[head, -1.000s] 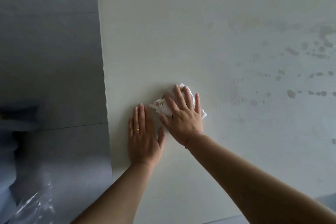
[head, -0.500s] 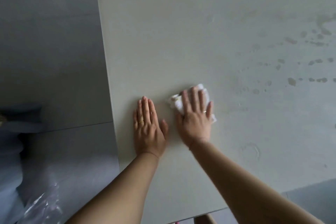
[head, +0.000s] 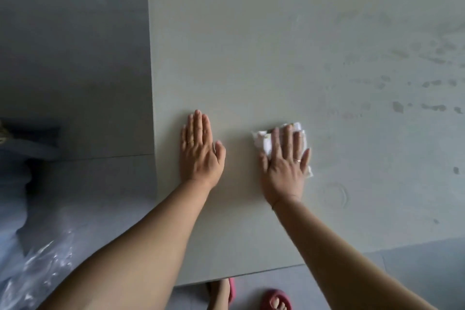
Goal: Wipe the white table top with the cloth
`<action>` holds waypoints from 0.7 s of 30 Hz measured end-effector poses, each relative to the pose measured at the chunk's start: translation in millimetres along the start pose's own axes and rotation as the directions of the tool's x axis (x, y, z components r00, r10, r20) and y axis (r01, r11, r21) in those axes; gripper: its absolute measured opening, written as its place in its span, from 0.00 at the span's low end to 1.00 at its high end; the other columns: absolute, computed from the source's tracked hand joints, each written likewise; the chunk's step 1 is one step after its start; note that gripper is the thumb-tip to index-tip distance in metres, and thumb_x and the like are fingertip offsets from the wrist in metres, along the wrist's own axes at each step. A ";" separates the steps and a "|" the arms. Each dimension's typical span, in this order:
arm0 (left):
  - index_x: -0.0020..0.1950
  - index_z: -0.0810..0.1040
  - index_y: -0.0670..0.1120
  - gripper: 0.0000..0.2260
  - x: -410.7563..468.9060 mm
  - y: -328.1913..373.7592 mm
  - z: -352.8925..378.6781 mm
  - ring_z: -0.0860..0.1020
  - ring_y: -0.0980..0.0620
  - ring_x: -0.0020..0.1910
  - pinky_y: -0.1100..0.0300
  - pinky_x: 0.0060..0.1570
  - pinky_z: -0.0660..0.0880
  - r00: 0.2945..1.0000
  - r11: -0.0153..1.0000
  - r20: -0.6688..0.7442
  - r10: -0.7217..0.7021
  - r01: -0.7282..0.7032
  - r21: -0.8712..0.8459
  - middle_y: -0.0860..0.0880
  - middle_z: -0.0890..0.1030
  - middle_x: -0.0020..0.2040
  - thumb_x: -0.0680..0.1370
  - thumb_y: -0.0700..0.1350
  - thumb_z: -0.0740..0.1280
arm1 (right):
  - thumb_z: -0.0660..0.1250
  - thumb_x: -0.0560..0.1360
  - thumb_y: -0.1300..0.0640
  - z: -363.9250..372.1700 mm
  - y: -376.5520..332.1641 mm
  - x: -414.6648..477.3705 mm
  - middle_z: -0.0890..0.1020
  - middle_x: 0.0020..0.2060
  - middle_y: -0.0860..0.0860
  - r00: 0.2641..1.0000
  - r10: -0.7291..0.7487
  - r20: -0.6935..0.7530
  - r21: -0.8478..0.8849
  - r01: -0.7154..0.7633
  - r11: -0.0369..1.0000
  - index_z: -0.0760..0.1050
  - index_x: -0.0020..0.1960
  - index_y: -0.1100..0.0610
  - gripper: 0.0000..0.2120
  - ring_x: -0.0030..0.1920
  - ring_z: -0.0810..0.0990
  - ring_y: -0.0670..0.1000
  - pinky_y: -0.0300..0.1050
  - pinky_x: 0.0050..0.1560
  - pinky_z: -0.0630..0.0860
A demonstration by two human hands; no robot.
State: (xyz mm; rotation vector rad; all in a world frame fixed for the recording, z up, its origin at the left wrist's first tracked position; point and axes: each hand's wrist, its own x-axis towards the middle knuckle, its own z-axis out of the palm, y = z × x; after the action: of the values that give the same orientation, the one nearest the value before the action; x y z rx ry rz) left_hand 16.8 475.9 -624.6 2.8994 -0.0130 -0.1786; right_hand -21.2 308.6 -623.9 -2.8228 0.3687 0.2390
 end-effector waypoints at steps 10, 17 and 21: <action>0.74 0.59 0.37 0.28 -101.6 22.0 9.4 0.56 0.42 0.75 0.49 0.74 0.50 0.998 0.994 -0.044 0.050 -0.054 -0.095 0.39 0.58 0.75 0.77 0.48 0.48 | 0.53 0.79 0.46 -18.0 88.2 -24.4 0.50 0.77 0.50 0.984 -0.175 0.017 -0.018 0.175 0.984 0.53 0.76 0.48 0.27 0.76 0.41 0.49 0.54 0.75 0.43; 0.73 0.60 0.36 0.29 -106.5 19.0 20.0 0.59 0.40 0.74 0.47 0.73 0.55 0.999 0.999 -0.012 0.043 -0.043 0.005 0.37 0.61 0.74 0.75 0.47 0.50 | 0.51 0.77 0.43 10.5 21.7 -80.2 0.50 0.77 0.51 0.991 -0.137 -0.003 -0.004 0.137 0.991 0.53 0.76 0.50 0.29 0.76 0.44 0.55 0.55 0.73 0.39; 0.74 0.58 0.36 0.28 -106.4 18.3 20.6 0.57 0.41 0.75 0.48 0.74 0.51 0.999 0.999 0.002 0.043 -0.043 0.015 0.38 0.59 0.75 0.76 0.47 0.48 | 0.53 0.77 0.44 10.5 34.7 -108.2 0.56 0.75 0.50 0.886 -0.458 0.075 -0.031 0.461 0.887 0.59 0.75 0.50 0.27 0.76 0.50 0.55 0.57 0.74 0.49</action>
State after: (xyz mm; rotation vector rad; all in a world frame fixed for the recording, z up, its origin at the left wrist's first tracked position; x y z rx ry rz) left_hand -91.2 455.8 -627.4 2.9116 -0.0773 -0.1739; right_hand -135.2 304.1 -621.3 -2.8351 -0.3302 0.2370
